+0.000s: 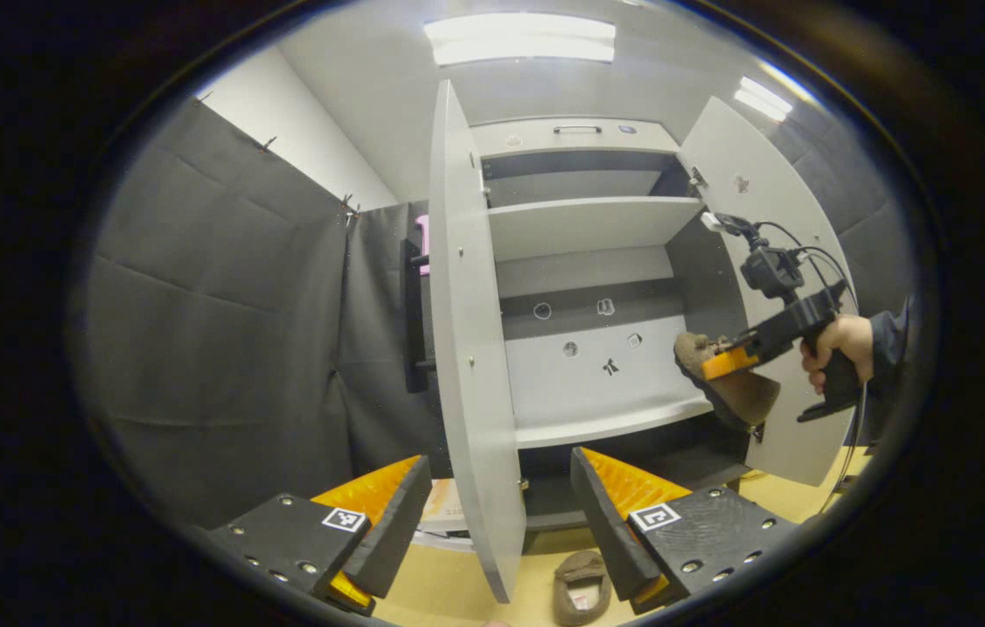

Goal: Grab one shoe with the right hand and put it into the shoe cabinet, grab the other shoe with the left hand and put it into the shoe cabinet; then close the right door with the right hand and the left door with the left hand.

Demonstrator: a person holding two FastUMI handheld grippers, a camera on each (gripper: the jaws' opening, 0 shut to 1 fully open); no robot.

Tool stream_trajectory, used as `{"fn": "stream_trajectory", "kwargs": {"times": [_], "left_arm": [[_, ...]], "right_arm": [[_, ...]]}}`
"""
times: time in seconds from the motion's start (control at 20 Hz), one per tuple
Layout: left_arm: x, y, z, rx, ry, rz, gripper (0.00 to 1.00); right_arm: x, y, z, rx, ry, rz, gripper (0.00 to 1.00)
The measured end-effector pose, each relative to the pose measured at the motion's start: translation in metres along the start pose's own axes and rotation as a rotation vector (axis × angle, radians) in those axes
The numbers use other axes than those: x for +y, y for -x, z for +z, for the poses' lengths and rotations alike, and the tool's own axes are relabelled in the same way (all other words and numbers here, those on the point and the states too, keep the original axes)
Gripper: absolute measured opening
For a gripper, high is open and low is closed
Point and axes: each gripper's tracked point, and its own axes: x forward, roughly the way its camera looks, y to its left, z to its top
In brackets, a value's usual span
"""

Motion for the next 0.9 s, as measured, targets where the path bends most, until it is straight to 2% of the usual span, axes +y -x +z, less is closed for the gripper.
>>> {"fn": "stream_trajectory", "kwargs": {"times": [0.4,0.75,0.8,0.85,0.9], "left_arm": [[-0.018,-0.012,-0.009,0.027,0.009,-0.025,0.99],[-0.025,-0.019,-0.016,0.049,0.001,-0.025,0.99],[-0.025,-0.02,-0.018,0.053,-0.002,-0.024,0.93],[-0.027,-0.02,-0.019,0.058,-0.002,-0.025,0.93],[-0.027,-0.021,-0.019,0.061,-0.003,-0.023,0.99]], "right_arm": [[-0.035,-0.074,0.046,0.0,0.013,-0.085,0.01],[-0.061,-0.133,0.029,0.117,-0.025,-0.133,0.01],[-0.063,-0.138,0.028,0.128,-0.02,-0.14,0.01],[-0.062,-0.142,0.027,0.138,-0.018,-0.137,0.01],[-0.059,-0.146,0.025,0.15,-0.018,-0.125,0.05]]}}
